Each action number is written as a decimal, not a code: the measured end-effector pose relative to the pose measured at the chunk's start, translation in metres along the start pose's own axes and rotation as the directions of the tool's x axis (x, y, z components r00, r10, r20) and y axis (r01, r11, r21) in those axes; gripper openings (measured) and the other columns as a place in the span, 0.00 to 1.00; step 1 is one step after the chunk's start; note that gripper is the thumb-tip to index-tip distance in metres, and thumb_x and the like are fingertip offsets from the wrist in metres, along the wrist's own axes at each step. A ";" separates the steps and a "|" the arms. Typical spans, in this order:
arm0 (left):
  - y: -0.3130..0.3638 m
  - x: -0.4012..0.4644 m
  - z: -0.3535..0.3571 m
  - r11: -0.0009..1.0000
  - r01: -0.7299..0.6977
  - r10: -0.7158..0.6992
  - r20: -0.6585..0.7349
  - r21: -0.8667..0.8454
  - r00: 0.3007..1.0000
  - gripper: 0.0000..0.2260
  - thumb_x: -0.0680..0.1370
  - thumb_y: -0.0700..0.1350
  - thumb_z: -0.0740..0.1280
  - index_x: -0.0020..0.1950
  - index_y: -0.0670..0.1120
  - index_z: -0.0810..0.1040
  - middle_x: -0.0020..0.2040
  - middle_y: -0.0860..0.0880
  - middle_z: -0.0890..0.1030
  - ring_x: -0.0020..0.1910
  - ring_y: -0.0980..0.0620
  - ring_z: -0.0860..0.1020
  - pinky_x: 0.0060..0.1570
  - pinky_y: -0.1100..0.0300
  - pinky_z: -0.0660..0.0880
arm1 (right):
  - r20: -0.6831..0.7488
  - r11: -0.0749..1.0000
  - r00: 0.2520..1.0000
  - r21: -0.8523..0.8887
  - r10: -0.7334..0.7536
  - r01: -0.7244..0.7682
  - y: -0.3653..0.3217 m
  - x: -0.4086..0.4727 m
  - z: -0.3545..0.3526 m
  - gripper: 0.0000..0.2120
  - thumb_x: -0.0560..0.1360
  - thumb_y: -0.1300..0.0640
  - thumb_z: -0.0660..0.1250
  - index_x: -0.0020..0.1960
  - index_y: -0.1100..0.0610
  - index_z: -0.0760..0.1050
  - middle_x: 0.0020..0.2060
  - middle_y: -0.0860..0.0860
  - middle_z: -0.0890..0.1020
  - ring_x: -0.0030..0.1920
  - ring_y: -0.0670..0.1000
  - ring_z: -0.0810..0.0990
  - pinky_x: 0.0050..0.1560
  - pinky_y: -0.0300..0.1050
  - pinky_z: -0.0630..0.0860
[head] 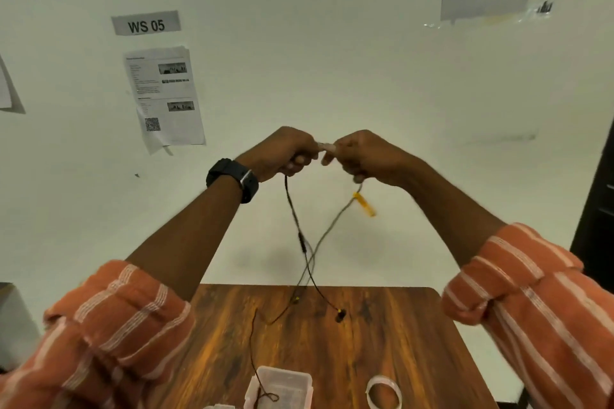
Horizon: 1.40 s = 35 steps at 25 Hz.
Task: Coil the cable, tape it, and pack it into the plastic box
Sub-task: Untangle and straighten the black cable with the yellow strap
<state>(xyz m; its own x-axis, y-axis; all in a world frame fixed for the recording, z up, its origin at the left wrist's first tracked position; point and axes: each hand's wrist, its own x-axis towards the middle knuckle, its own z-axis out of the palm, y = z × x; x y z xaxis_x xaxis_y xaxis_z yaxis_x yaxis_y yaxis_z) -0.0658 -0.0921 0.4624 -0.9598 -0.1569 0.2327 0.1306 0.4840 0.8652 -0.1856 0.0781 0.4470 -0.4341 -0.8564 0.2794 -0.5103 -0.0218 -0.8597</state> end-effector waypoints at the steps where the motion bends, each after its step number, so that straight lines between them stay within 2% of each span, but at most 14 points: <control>1: -0.012 -0.006 -0.004 1.000 0.003 -0.003 0.007 -0.007 1.000 0.11 0.77 0.43 0.67 0.35 0.44 0.78 0.25 0.52 0.65 0.23 0.54 0.61 0.23 0.64 0.60 | -0.007 1.000 1.000 -0.020 0.002 -0.002 0.003 -0.004 -0.014 0.16 0.73 0.43 0.72 0.40 0.57 0.82 0.26 0.47 0.63 0.25 0.46 0.60 0.24 0.38 0.62; 3: -0.045 -0.027 -0.010 0.999 0.010 -0.009 0.029 -0.036 1.000 0.10 0.80 0.44 0.67 0.39 0.44 0.81 0.25 0.53 0.66 0.23 0.54 0.64 0.26 0.64 0.65 | 0.004 0.997 0.999 -0.056 0.053 -0.052 0.008 -0.012 -0.048 0.17 0.70 0.42 0.73 0.41 0.57 0.83 0.25 0.46 0.62 0.25 0.45 0.57 0.23 0.37 0.55; 8: -0.118 -0.083 -0.017 0.991 0.019 -0.013 0.046 -0.133 0.999 0.11 0.79 0.48 0.65 0.44 0.43 0.82 0.25 0.53 0.65 0.25 0.51 0.69 0.38 0.60 0.75 | -0.068 0.929 0.987 -0.334 0.146 -0.161 0.010 -0.029 -0.113 0.18 0.67 0.40 0.73 0.41 0.56 0.85 0.23 0.46 0.63 0.23 0.46 0.59 0.22 0.37 0.57; 11: -0.143 -0.106 -0.023 0.953 0.112 -0.090 0.089 -0.282 0.992 0.12 0.80 0.49 0.64 0.46 0.41 0.81 0.26 0.52 0.65 0.20 0.56 0.63 0.30 0.61 0.73 | -0.234 0.944 0.971 -0.306 0.050 -0.122 0.020 -0.029 -0.133 0.14 0.72 0.45 0.73 0.39 0.55 0.84 0.23 0.47 0.63 0.25 0.47 0.59 0.23 0.38 0.58; 13: -0.152 -0.117 -0.023 0.936 0.173 -0.136 0.138 -0.305 0.981 0.13 0.80 0.50 0.65 0.46 0.41 0.80 0.26 0.53 0.64 0.20 0.56 0.63 0.31 0.59 0.72 | -0.393 0.963 0.920 -0.248 -0.002 -0.104 0.034 -0.024 -0.140 0.13 0.74 0.47 0.72 0.40 0.57 0.84 0.21 0.45 0.64 0.24 0.47 0.59 0.23 0.36 0.58; 17: -0.155 -0.130 -0.021 0.960 0.163 -0.116 0.205 -0.226 0.972 0.13 0.81 0.48 0.63 0.43 0.43 0.80 0.25 0.52 0.67 0.31 0.48 0.76 0.51 0.49 0.77 | -0.646 0.972 0.763 -0.179 -0.001 -0.151 0.078 -0.014 -0.132 0.17 0.77 0.50 0.70 0.48 0.66 0.82 0.27 0.52 0.67 0.26 0.50 0.62 0.22 0.37 0.63; 19: -0.142 -0.132 -0.015 0.905 0.154 -0.082 0.193 -0.397 0.978 0.12 0.81 0.47 0.62 0.43 0.43 0.79 0.25 0.52 0.67 0.27 0.51 0.73 0.47 0.50 0.79 | -0.674 0.942 0.738 -0.221 0.040 -0.253 0.100 -0.014 -0.116 0.17 0.77 0.50 0.69 0.50 0.66 0.83 0.31 0.56 0.75 0.30 0.54 0.73 0.31 0.44 0.74; 21: -0.120 -0.124 -0.004 0.811 0.118 -0.030 0.160 -0.574 0.987 0.11 0.81 0.48 0.62 0.45 0.43 0.79 0.26 0.54 0.66 0.24 0.55 0.68 0.34 0.57 0.78 | -0.681 0.848 0.730 -0.357 0.051 -0.392 0.111 -0.014 -0.084 0.17 0.77 0.47 0.68 0.53 0.61 0.83 0.43 0.57 0.85 0.45 0.59 0.82 0.48 0.50 0.78; 23: -0.093 -0.108 0.012 0.715 0.066 0.033 0.128 -0.695 0.991 0.12 0.82 0.47 0.61 0.49 0.43 0.80 0.27 0.54 0.67 0.25 0.57 0.68 0.31 0.61 0.75 | -0.588 0.863 0.809 -0.406 0.003 -0.299 0.101 -0.014 -0.033 0.17 0.79 0.44 0.65 0.55 0.56 0.82 0.49 0.53 0.86 0.54 0.56 0.82 0.54 0.48 0.74; 26: -0.054 -0.081 0.036 0.567 0.014 0.116 0.097 -0.824 0.988 0.12 0.82 0.44 0.60 0.58 0.39 0.79 0.32 0.53 0.71 0.29 0.56 0.72 0.35 0.62 0.77 | -0.217 0.987 0.971 0.141 0.102 -0.072 0.070 -0.025 0.058 0.27 0.80 0.35 0.53 0.64 0.54 0.76 0.46 0.47 0.86 0.52 0.50 0.84 0.54 0.51 0.71; 28: -0.037 -0.067 0.048 0.480 -0.053 0.152 0.023 -0.875 0.988 0.14 0.81 0.42 0.60 0.63 0.38 0.76 0.35 0.52 0.74 0.33 0.55 0.75 0.41 0.61 0.80 | 0.004 0.840 0.995 0.536 0.103 -0.089 0.065 -0.038 0.104 0.32 0.79 0.34 0.51 0.67 0.57 0.74 0.45 0.53 0.85 0.50 0.56 0.85 0.55 0.55 0.74; 30: -0.029 -0.055 0.047 0.438 -0.193 0.142 -0.144 -0.878 0.979 0.14 0.82 0.40 0.60 0.66 0.37 0.74 0.37 0.52 0.78 0.37 0.54 0.78 0.47 0.59 0.80 | 0.014 0.763 0.998 0.644 0.058 -0.054 0.069 -0.059 0.134 0.25 0.79 0.41 0.60 0.61 0.61 0.75 0.35 0.56 0.80 0.36 0.56 0.82 0.47 0.53 0.79; 32: -0.029 -0.047 0.035 0.521 -0.344 0.113 -0.337 -0.781 0.935 0.13 0.83 0.39 0.59 0.67 0.39 0.73 0.38 0.51 0.81 0.41 0.52 0.81 0.54 0.57 0.79 | -0.045 0.826 0.999 0.564 0.020 0.009 0.071 -0.080 0.144 0.14 0.78 0.48 0.65 0.55 0.58 0.77 0.28 0.52 0.74 0.27 0.50 0.72 0.34 0.46 0.77; 35: -0.038 -0.049 0.021 0.928 -0.327 0.218 -0.451 -0.179 0.866 0.12 0.84 0.39 0.59 0.67 0.43 0.73 0.40 0.48 0.84 0.58 0.45 0.81 0.64 0.58 0.74 | -0.097 0.935 0.993 0.343 -0.062 0.092 0.064 -0.097 0.127 0.08 0.80 0.53 0.65 0.50 0.54 0.81 0.25 0.48 0.71 0.24 0.47 0.67 0.26 0.40 0.70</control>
<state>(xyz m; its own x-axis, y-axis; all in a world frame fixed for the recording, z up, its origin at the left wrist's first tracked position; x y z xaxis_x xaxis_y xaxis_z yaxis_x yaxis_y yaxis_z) -0.0295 -0.0847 0.4083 -0.6904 -0.4187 0.5899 0.4792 0.3461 0.8066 -0.0823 0.0945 0.3106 -0.4715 -0.7995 0.3720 -0.2624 -0.2755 -0.9248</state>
